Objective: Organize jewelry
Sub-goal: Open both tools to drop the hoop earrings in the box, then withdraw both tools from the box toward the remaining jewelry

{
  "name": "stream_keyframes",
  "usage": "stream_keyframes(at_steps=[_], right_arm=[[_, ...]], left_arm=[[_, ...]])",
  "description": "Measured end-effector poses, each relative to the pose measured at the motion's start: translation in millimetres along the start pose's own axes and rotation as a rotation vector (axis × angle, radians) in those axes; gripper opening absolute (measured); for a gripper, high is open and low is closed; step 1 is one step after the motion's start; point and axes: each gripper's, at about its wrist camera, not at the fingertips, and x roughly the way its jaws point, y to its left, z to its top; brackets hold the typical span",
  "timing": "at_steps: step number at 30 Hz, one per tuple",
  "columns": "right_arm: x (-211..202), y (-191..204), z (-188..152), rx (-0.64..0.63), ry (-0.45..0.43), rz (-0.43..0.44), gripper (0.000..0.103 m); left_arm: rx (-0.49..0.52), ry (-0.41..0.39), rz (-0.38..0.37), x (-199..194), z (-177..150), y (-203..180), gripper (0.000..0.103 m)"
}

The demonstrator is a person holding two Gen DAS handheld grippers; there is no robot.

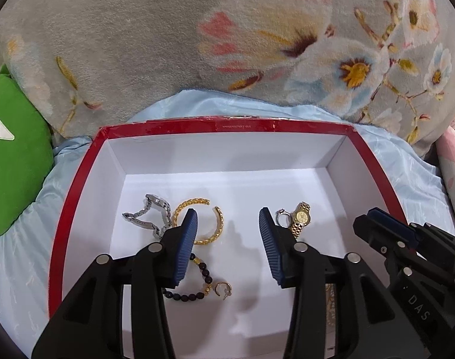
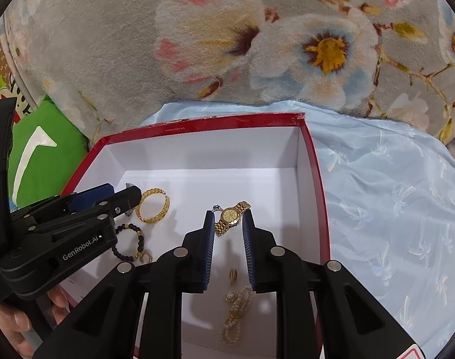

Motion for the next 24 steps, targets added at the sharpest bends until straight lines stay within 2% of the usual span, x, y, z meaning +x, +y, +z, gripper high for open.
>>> stream_keyframes(at_steps=[8, 10, 14, 15, 18, 20, 22, 24], right_arm=[[-15, -1, -1, 0.008, -0.024, 0.010, 0.019], [-27, -1, -3, 0.008, -0.040, 0.013, 0.019], [-58, 2, -12, -0.005, -0.071, 0.014, 0.023], [-69, 3, -17, -0.009, -0.081, 0.015, 0.027], [-98, 7, -36, -0.022, -0.089, 0.032, 0.031], [-117, 12, -55, -0.045, -0.087, 0.028, 0.031], [-133, 17, -75, -0.069, -0.081, 0.012, 0.031], [-148, 20, -98, -0.090, -0.069, -0.002, 0.031]], left_arm=[[0.014, -0.040, 0.034, -26, -1, 9, 0.043], [0.013, -0.049, 0.037, -37, -3, 14, 0.046], [0.023, -0.060, 0.049, -66, -13, 22, 0.047], [0.023, -0.066, 0.054, -75, -17, 25, 0.047], [0.016, -0.074, 0.054, -103, -34, 33, 0.047], [0.019, -0.070, 0.056, -122, -50, 38, 0.050], [0.027, -0.070, 0.068, -140, -68, 41, 0.059], [0.032, -0.064, 0.071, -157, -91, 44, 0.062]])
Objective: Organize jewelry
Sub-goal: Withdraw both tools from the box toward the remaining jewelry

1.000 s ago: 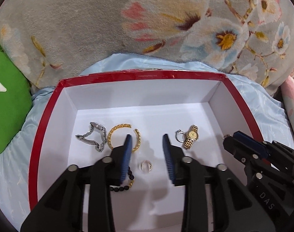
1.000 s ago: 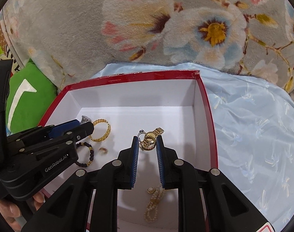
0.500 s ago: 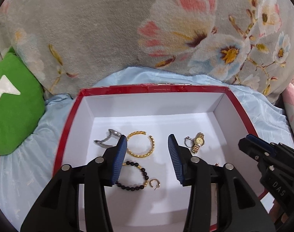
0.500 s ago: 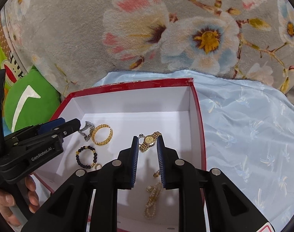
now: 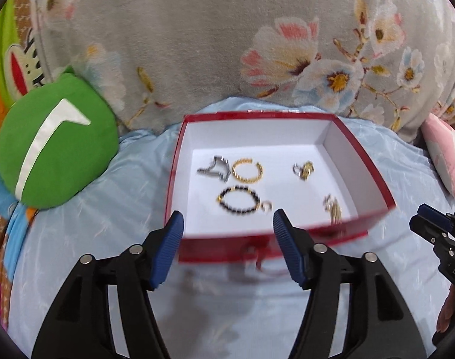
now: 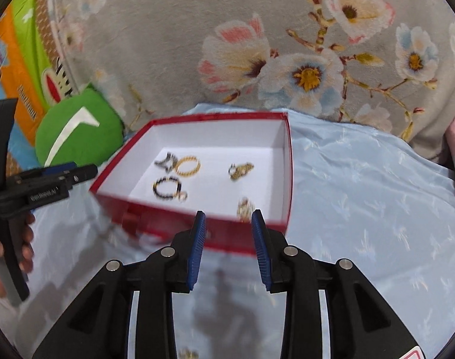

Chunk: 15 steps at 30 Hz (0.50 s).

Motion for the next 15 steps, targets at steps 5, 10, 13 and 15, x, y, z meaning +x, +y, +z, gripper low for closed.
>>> stream_keyframes(at_steps=[5, 10, 13, 15], right_arm=[[-24, 11, -57, -0.005, 0.062, -0.020, 0.031], [-18, 19, -105, 0.044, 0.155, 0.010, 0.031], [-11, 24, -125, 0.068, 0.184, 0.024, 0.031], [-7, 30, -133, 0.071, 0.195, 0.031, 0.031]], left_arm=[[0.001, 0.064, 0.013, -24, -59, 6, 0.063], [-0.033, 0.135, 0.001, -30, -112, 7, 0.063], [-0.071, 0.166, -0.022, -31, -137, 8, 0.063], [-0.087, 0.179, -0.032, -30, -148, 6, 0.063]])
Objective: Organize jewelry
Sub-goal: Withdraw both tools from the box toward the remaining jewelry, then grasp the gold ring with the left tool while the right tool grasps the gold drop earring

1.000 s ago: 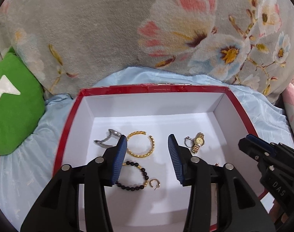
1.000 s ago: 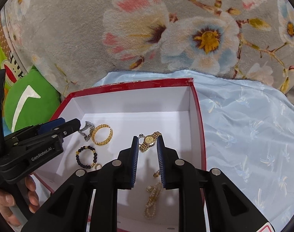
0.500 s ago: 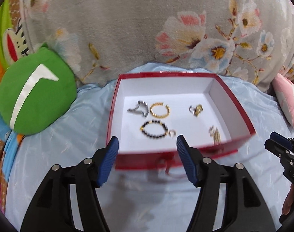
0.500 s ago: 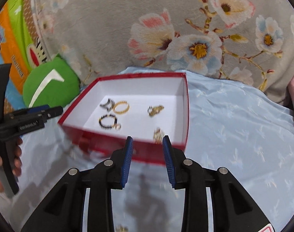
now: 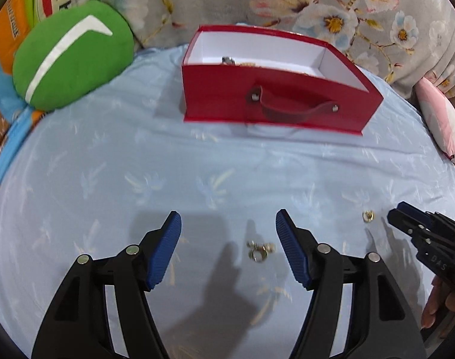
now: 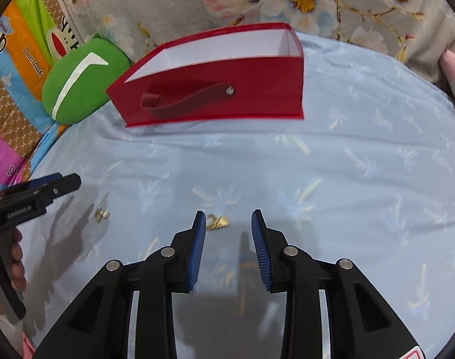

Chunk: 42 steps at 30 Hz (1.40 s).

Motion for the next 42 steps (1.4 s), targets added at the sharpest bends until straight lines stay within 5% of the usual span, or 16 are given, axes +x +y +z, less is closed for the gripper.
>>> stream_keyframes(at_steps=[21, 34, 42], right_arm=[[27, 25, -8, -0.027, 0.020, -0.032, 0.031], [28, 22, -7, -0.007, 0.019, -0.022, 0.027], [32, 22, -3, 0.008, 0.019, -0.019, 0.023]], left_arm=[[0.019, 0.025, -0.007, 27, -26, -17, 0.062], [0.040, 0.018, -0.052, 28, -25, -30, 0.024], [0.016, 0.021, -0.093, 31, -21, -32, 0.018]])
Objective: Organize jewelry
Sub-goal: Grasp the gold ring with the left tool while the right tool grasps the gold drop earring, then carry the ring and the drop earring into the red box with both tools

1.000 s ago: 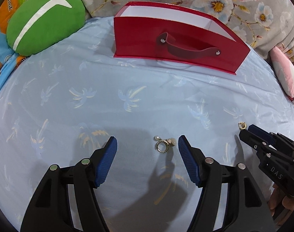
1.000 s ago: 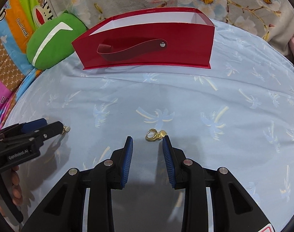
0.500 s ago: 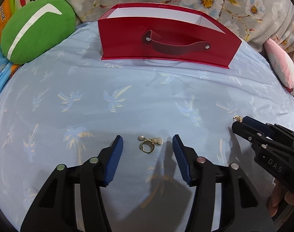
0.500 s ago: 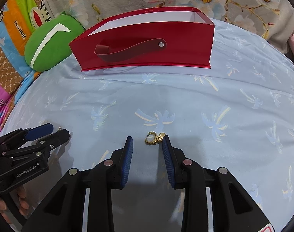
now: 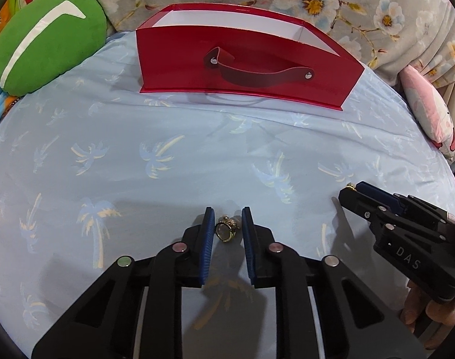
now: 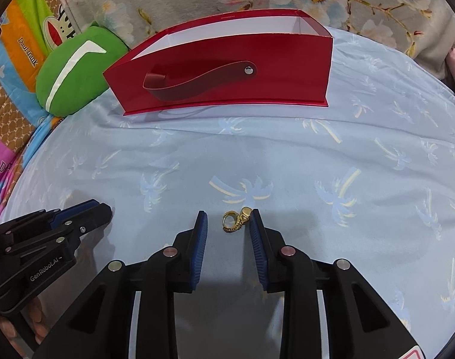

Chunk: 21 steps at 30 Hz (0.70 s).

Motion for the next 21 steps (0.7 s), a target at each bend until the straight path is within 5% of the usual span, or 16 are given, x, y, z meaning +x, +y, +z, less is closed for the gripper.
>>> stream_keyframes(at_steps=[5, 21], right_arm=[[2, -2, 2, 0.013, 0.002, 0.002, 0.008], [-20, -2, 9, 0.019, -0.054, 0.031, 0.005]], left_arm=[[-0.006, 0.000, -0.014, 0, 1, 2, 0.018], [-0.024, -0.037, -0.045, -18, 5, 6, 0.017]])
